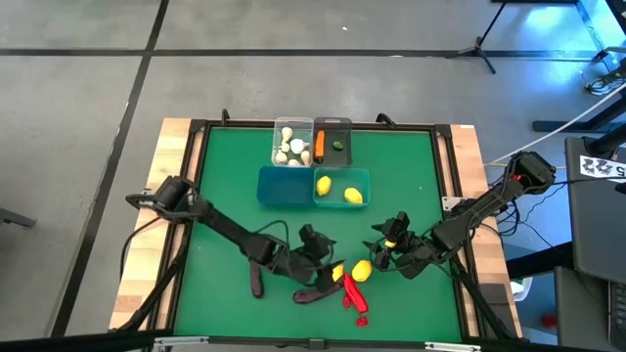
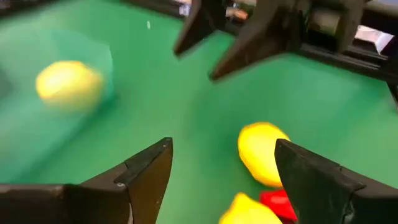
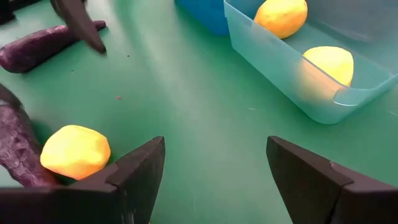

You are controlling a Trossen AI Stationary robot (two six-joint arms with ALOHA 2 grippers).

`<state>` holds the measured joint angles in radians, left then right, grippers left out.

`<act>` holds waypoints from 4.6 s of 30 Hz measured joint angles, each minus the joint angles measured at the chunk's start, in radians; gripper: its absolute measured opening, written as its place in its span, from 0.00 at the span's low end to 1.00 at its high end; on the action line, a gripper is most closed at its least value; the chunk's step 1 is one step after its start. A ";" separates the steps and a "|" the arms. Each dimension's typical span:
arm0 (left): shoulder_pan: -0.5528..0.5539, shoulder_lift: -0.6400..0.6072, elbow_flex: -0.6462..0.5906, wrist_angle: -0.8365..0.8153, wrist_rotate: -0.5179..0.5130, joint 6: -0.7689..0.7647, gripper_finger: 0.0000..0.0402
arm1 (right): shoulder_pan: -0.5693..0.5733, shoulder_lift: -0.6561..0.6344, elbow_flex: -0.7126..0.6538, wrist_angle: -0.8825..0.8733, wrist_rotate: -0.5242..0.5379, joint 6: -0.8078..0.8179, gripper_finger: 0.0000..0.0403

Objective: Sort produce into baskets
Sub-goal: Put the yellow lemon into the green bin

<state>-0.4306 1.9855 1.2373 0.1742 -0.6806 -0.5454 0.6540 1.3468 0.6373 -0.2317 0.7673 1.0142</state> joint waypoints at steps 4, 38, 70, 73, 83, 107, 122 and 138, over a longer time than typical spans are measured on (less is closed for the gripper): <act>-0.015 0.063 0.028 -0.004 0.000 -0.064 0.69 | 0.000 0.000 0.000 0.004 -0.001 0.000 0.70; -0.034 0.215 0.232 -0.360 0.091 -0.296 0.69 | 0.000 0.000 0.000 0.000 -0.050 -0.005 0.70; 0.126 0.107 0.232 -0.505 0.054 -0.084 0.50 | 0.000 0.000 0.000 -0.003 -0.050 -0.006 0.70; 0.175 0.087 0.232 -0.503 0.054 -0.033 0.50 | 0.000 0.000 0.000 -0.004 -0.049 -0.006 0.70; 0.374 0.063 0.231 -0.414 0.038 0.109 0.51 | 0.000 0.000 0.000 -0.005 -0.050 -0.006 0.70; 0.502 0.111 0.231 -0.281 0.209 0.058 0.51 | 0.000 0.000 0.000 -0.005 -0.042 -0.006 0.70; 0.503 0.112 0.231 -0.298 0.231 0.204 0.70 | 0.000 0.000 0.000 -0.004 -0.042 -0.024 0.70; 0.337 0.095 0.232 -0.293 0.275 0.342 0.71 | 0.001 0.000 0.000 -0.032 -0.110 -0.025 0.70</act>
<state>-0.0941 2.0800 1.4689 -0.1189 -0.4055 -0.2035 0.6554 1.3464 0.6369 -0.2636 0.6577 0.9896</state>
